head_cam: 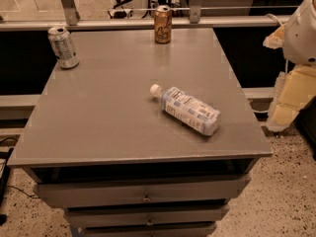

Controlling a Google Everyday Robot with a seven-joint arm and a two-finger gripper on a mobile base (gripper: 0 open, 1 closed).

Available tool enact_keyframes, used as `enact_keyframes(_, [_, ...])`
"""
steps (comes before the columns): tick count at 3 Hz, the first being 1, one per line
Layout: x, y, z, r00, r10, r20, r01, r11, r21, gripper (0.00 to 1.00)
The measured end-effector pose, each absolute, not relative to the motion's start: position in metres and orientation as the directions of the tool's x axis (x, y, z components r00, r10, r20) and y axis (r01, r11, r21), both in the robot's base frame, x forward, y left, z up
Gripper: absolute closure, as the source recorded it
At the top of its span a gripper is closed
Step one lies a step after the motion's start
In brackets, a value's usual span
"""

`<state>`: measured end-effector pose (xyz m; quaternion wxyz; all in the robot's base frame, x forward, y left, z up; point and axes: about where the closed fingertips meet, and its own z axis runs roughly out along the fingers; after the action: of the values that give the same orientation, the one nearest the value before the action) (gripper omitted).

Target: Move blue plastic bottle near 7up can

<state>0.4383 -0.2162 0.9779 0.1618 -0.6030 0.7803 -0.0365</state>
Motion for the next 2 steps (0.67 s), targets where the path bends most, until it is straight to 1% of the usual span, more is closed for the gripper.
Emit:
enact_keyframes(1, [0.438, -0.216, 0.978, -0.22, -0.953, -0.21, -0.929, 0.27, -0.254, 0.0])
enact_keyframes(2, [0.444, -0.206, 0.968, -0.214, -0.942, -0.26, -0.929, 0.278, -0.244, 0.0])
